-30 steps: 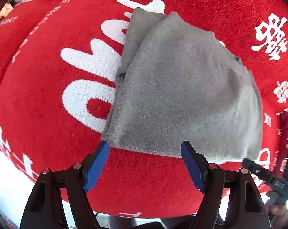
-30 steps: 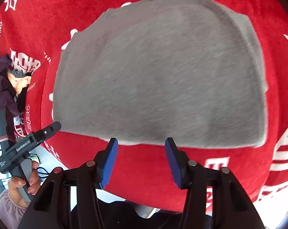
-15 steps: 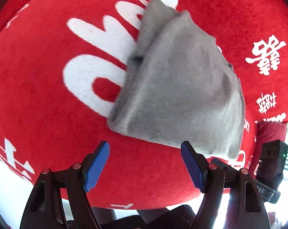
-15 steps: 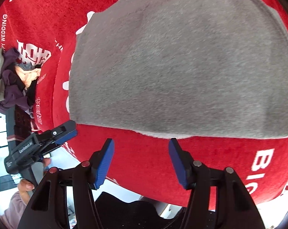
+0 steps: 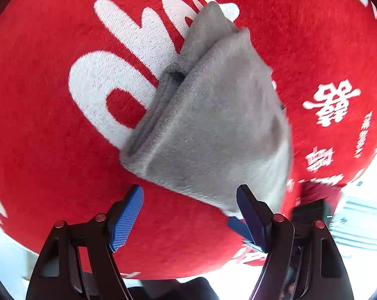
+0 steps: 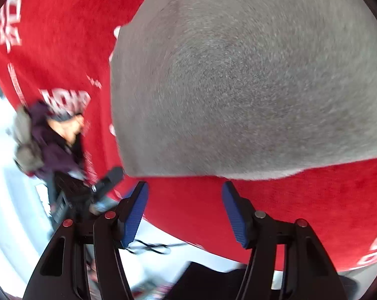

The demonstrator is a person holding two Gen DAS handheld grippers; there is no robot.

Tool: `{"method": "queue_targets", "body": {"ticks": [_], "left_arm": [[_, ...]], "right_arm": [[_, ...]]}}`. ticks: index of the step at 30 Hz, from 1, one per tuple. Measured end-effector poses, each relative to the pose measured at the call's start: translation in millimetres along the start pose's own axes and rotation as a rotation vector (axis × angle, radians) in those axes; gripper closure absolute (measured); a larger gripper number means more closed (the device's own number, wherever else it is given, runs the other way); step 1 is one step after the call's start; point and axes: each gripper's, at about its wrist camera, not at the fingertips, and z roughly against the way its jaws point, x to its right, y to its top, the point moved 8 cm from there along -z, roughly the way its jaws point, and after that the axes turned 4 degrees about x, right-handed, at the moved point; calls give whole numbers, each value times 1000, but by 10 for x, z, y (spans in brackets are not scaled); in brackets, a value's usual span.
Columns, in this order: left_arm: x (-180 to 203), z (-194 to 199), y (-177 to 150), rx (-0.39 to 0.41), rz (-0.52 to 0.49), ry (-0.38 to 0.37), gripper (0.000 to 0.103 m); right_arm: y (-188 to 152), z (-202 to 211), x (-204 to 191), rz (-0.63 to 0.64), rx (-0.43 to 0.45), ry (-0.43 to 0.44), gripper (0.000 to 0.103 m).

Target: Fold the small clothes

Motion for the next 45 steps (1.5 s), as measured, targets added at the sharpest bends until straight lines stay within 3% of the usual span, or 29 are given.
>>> {"method": "queue_targets", "body": {"ticks": [7,9,11,16,20,25,28,29,30,31,32,35,37,39,40,41,43,45], "left_arm": [[71,-110,-14,21,59,-96,25],[113,-165,-12,28,69,-105,25],[122,-172,-19,32,74,-115,25],[203,-232,20,49,122,-157,25],[313,-293,139,96,154,-163,25],[484,-268,426,207,30,-22,25],[496,-294,523,221,-27,31,26],[502,-287,552,232,-53,50,34],[504,-280,565,240,-74,68,52],[507,-285,582,241,-108,108,61],[491,-282,592,243,-129,139,76],[552,-248,581,264,-258,223,84],[658,-232,541,284,-371,281,84],[797,-217,477,308,-520,349,84],[843,-218,456,314,-571,369,84],[894,-220,430,319,-624,388,84],[959,-212,390,328,-707,413,84],[1031,-198,342,336,-777,428,84]], "right_arm": [[142,-103,1,-167,59,174,38],[177,-130,25,-213,74,207,50],[193,-154,47,-238,72,206,93],[250,-3,-142,-195,97,310,94],[274,104,-266,-137,88,319,94],[226,48,-298,-81,50,269,94],[171,11,-256,-62,22,242,94],[143,1,-241,-48,0,227,94],[123,3,-237,-35,-16,212,94],[100,21,-238,-9,-38,184,91],[91,51,-229,11,-50,161,90],[115,214,-285,123,-75,48,90],[225,383,-391,200,-64,-17,89],[418,528,-519,270,-38,-87,69],[521,569,-592,297,-28,-118,37],[663,595,-707,329,-20,-150,20],[902,566,-947,393,-27,-173,19],[1128,366,-1268,470,-94,-213,19]]}}
